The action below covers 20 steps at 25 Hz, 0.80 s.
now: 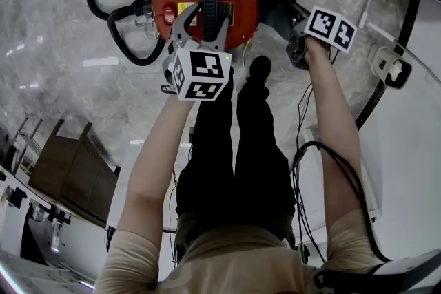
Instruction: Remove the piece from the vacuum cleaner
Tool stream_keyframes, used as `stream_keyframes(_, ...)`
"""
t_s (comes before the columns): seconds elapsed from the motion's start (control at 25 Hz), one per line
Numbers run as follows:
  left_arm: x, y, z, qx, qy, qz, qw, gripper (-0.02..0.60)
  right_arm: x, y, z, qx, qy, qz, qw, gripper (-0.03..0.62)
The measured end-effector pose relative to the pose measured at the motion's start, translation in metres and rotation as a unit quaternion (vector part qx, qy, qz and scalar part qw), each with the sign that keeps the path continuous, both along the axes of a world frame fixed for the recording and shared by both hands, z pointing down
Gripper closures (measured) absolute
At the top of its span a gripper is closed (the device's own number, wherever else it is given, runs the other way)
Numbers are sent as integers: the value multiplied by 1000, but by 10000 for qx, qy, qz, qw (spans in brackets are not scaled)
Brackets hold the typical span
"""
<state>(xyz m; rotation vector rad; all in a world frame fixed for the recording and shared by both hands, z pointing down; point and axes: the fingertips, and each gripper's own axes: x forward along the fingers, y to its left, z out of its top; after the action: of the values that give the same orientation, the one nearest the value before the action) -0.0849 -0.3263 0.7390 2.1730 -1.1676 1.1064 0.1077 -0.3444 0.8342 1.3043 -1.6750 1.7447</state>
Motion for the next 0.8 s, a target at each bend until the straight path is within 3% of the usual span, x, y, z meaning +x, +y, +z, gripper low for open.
stream_keyframes(0.16,0,1,0,-26,-29,18,10000,339,1,2,0,-207,-434,620,9969,553)
stream_keyframes(0.24,0,1,0,-53,-30,36,10000,339,1,2,1,-220,-500,593,9967,551)
stream_keyframes(0.32,0,1,1,-71,-4,51,10000,339,1,2,1,-32,-90,-126,9999,551)
stream_keyframes(0.36,0,1,1,-66,24,48,10000,339,1,2,0,154,341,-798,9961,553)
stream_keyframes(0.4,0,1,1,-58,57,26,10000,339,0,2,0,400,896,-1634,9817,553)
stream_keyframes(0.48,-2,2,0,-67,116,-74,9999,342,-1,4,-1,909,1937,-3193,9232,559)
stream_keyframes(0.52,-2,2,0,-91,143,-133,9998,344,-1,5,-1,1067,2191,-3601,9005,559)
stream_keyframes(0.72,-2,3,3,-272,308,-314,9987,351,4,6,1,1352,2514,-4018,8701,559)
stream_keyframes(0.8,-3,3,3,-284,308,-323,9986,351,3,6,1,1434,2541,-3986,8695,559)
